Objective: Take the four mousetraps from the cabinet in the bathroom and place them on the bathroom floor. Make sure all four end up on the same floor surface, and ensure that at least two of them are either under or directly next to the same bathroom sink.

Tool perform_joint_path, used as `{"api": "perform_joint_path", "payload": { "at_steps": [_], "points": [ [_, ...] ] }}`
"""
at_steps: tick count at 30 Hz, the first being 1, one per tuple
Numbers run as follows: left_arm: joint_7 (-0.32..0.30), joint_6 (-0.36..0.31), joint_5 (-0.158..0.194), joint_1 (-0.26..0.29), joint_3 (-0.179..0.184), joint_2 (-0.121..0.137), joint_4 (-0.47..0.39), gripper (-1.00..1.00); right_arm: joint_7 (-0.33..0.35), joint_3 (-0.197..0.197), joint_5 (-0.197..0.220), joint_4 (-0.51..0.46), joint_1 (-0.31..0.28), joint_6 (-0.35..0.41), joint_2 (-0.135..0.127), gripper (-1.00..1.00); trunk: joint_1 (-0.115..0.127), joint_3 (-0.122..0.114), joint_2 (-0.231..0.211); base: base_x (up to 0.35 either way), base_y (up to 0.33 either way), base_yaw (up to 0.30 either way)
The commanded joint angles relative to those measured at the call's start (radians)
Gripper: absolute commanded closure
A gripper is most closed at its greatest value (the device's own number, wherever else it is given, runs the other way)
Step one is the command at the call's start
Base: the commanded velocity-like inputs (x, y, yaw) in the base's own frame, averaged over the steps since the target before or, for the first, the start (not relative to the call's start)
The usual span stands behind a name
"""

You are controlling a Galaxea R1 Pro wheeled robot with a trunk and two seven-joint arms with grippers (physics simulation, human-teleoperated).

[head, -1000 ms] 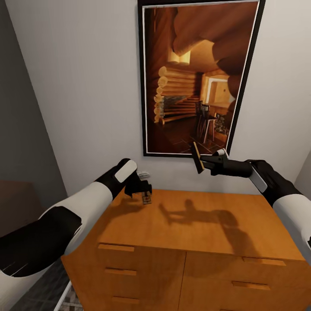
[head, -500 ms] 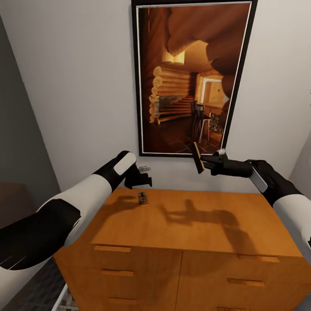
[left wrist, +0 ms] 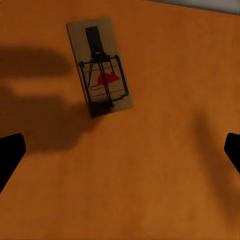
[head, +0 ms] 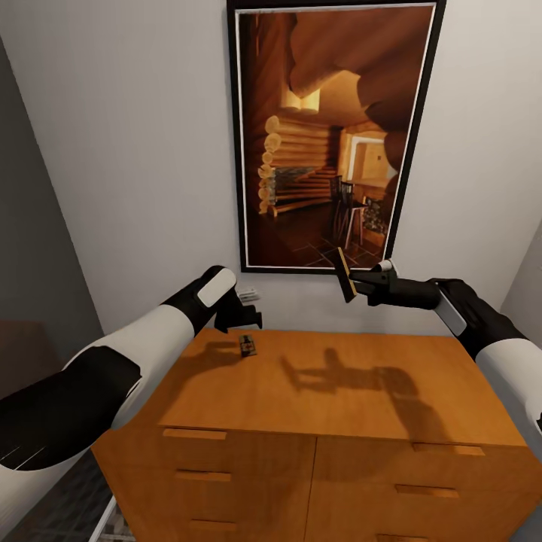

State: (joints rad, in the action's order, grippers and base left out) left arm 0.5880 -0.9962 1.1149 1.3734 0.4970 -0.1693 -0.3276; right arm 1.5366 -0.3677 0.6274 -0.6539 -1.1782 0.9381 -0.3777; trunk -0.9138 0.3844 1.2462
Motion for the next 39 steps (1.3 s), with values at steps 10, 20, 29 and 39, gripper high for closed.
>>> {"api": "perform_joint_path", "payload": {
  "at_steps": [10, 20, 29, 39],
  "points": [
    [0.013, 0.014, -0.017, 0.001, 0.007, 0.002, 0.015, -1.0, 0.005, -0.005, 0.005, 0.0, -0.001, 0.017, -0.001, 1.0, -0.015, 0.014, 0.029, 0.0, 0.0, 0.0],
    [0.017, 0.052, -0.11, 0.001, 0.004, 0.0, 0.022, -1.0, 0.005, -0.005, 0.005, 0.0, -0.001, 0.018, -0.001, 1.0, -0.054, 0.045, 0.099, 0.0, 0.0, 0.0],
    [0.017, 0.06, -0.123, 0.001, 0.003, -0.001, 0.022, -1.0, 0.005, -0.004, 0.005, 0.0, -0.001, 0.018, -0.001, 1.0, -0.088, 0.073, 0.162, 0.0, 0.0, 0.0],
    [0.012, 0.06, -0.118, 0.001, 0.002, -0.001, 0.02, -1.0, 0.005, -0.004, 0.005, 0.0, -0.001, 0.018, -0.002, 1.0, -0.119, 0.098, 0.218, 0.0, 0.0, 0.0]
  ]
}}
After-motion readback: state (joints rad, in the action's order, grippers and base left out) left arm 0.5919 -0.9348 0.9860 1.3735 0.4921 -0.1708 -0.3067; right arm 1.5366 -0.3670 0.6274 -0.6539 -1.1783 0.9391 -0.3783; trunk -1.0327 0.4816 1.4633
